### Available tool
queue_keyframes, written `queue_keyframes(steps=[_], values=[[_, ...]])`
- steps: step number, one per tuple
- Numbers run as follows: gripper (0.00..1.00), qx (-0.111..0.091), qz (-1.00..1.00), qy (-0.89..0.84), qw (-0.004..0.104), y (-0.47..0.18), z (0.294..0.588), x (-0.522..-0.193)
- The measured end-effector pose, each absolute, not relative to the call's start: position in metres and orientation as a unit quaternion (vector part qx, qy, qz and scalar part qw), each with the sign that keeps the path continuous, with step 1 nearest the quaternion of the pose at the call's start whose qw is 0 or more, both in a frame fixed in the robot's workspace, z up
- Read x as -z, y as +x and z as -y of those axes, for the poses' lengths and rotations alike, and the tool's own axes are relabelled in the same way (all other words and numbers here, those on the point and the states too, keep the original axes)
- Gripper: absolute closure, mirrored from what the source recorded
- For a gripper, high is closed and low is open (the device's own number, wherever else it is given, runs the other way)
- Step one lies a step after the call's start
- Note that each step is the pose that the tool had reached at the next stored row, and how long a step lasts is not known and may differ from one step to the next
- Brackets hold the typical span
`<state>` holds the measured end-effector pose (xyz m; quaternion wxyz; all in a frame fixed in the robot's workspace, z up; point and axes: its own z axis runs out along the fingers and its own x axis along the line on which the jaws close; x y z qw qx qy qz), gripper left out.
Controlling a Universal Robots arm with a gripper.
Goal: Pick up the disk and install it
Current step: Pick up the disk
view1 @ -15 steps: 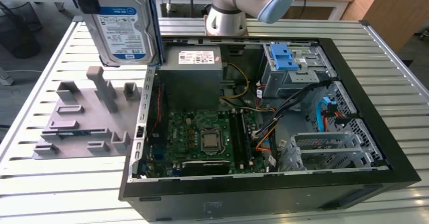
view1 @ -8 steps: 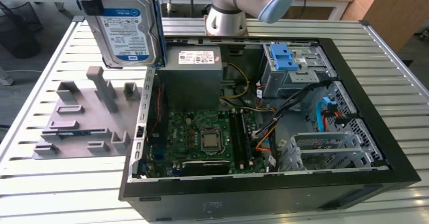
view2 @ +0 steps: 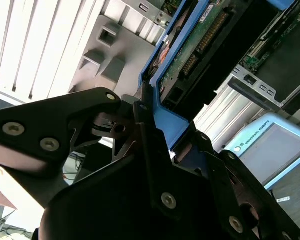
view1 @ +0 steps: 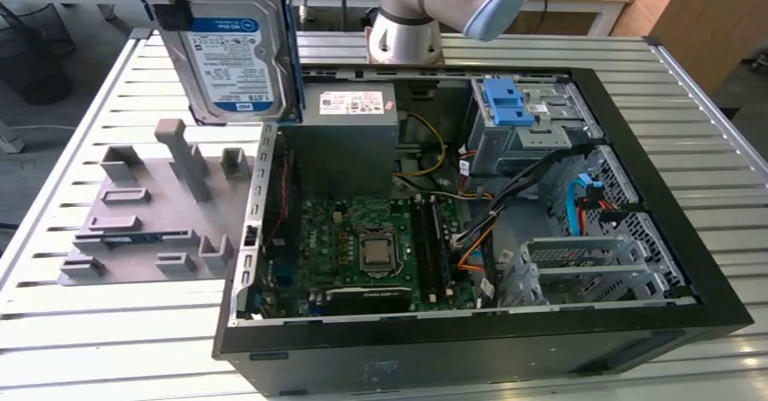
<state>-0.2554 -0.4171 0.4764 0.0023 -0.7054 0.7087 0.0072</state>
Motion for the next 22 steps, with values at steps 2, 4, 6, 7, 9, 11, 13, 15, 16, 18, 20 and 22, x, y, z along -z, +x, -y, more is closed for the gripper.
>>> queue_keyframes(steps=[2, 4, 6, 7, 9, 11, 13, 15, 16, 18, 20, 22], values=[[0.64, -0.007, -0.709, -0.705, 0.002, -0.254, 0.418, -0.476], [0.64, -0.007, -0.709, -0.705, 0.002, -0.252, 0.419, -0.476], [0.64, -0.007, -0.709, -0.705, 0.002, -0.250, 0.420, -0.476], [0.64, -0.007, -0.709, -0.705, 0.002, -0.249, 0.421, -0.476], [0.64, -0.007, -0.709, -0.705, 0.002, -0.247, 0.422, -0.476], [0.64, -0.007, -0.709, -0.705, 0.002, -0.245, 0.423, -0.476], [0.64, -0.007, -0.709, -0.705, 0.002, -0.244, 0.424, -0.476], [0.64, -0.007, -0.709, -0.705, 0.002, -0.242, 0.425, -0.476], [0.64, -0.007, -0.709, -0.705, 0.002, -0.241, 0.426, -0.476], [0.64, -0.007, -0.709, -0.705, 0.002, -0.239, 0.427, -0.476], [0.64, -0.007, -0.709, -0.705, 0.002, -0.237, 0.428, -0.476], [0.64, -0.007, -0.709, -0.705, 0.002, -0.237, 0.428, -0.476]])
